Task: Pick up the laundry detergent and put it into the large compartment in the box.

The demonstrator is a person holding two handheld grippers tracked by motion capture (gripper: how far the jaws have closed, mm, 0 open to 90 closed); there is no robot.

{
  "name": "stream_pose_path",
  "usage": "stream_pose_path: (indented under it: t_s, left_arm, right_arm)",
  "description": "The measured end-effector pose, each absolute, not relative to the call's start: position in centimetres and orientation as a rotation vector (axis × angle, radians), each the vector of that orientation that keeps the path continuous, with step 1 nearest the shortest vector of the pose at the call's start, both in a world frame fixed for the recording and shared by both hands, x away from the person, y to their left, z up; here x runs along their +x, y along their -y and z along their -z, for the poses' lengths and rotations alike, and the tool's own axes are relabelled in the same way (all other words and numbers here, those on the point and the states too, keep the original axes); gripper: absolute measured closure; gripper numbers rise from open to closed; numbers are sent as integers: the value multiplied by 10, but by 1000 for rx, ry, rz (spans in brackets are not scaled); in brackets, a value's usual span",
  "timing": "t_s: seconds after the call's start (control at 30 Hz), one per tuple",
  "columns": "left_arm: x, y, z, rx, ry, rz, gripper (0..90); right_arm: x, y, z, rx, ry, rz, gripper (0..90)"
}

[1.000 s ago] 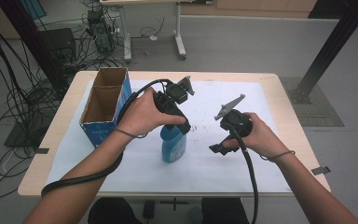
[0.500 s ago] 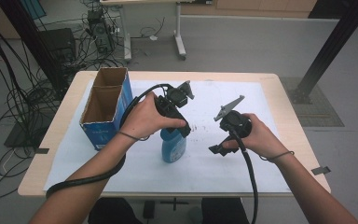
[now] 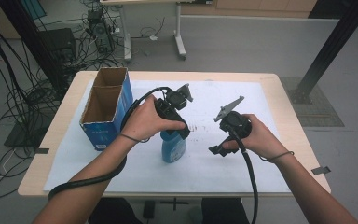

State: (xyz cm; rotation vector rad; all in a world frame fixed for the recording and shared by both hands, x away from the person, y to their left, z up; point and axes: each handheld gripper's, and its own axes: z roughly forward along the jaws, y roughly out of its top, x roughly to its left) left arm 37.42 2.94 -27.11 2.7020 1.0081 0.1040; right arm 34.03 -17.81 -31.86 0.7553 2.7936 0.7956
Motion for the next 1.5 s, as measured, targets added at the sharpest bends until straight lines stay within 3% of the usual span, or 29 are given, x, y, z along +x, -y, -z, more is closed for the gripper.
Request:
stream_pose_path:
  t_s: [1.5]
  left_arm:
    - [374,-35,266,2685,-1014,-94,89]
  right_arm:
    - [342,174,320,734,-2815,-776,67]
